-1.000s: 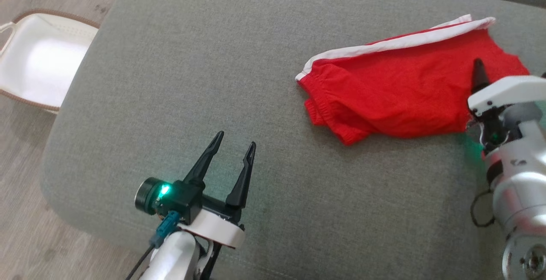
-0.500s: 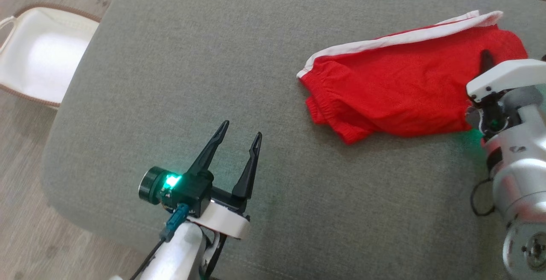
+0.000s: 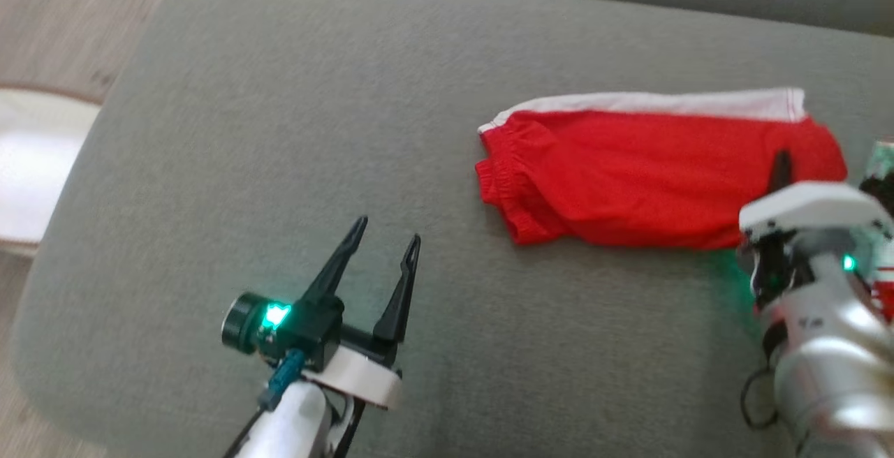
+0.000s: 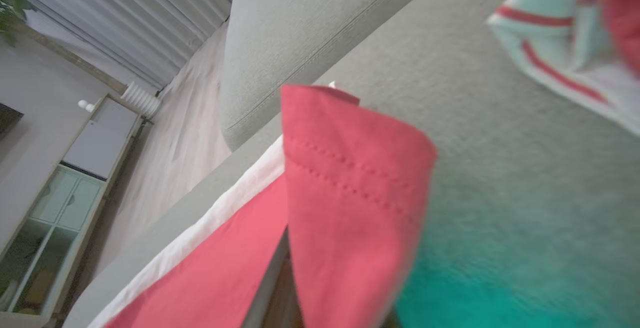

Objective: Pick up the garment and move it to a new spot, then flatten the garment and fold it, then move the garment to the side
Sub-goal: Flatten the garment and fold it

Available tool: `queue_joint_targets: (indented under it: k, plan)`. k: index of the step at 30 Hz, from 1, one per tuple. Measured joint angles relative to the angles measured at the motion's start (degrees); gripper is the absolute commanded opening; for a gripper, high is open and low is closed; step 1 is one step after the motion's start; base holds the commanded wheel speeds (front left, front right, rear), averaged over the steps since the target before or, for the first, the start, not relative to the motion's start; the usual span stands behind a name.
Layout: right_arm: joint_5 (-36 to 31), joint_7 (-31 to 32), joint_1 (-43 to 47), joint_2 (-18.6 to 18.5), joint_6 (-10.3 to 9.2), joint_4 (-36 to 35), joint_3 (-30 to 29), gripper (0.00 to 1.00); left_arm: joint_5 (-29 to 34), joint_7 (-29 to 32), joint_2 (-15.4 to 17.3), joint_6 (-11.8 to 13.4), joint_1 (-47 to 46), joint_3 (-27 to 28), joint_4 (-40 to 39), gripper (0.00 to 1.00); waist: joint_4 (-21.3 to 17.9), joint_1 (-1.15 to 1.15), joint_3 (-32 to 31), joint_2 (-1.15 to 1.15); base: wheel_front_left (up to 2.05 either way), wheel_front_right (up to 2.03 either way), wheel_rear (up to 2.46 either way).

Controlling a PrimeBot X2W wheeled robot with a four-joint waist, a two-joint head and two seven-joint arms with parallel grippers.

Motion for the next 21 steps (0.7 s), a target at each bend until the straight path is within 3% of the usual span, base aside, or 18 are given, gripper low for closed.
queue_joint_targets:
  k: [11, 21]
  plan:
    - [2.99, -3.86, 11.01, 1.18, 0.00, -5.93, 2.11, 0.00, 0.51, 0.00, 0.18, 0.01, 3.36, 0.16, 0.54, 1.00, -5.29, -0.01, -5.21, 0.00, 0.00, 0.00, 0.00]
    - [4.03, -4.42, 11.91, 1.66, 0.00, -8.23, 4.55, 0.00, 0.52, 0.00, 0.21, -0.09, 3.61, 0.22, 0.81, 1.00, -4.13, 0.00, -5.52, 0.00, 0.00, 0.00, 0.00]
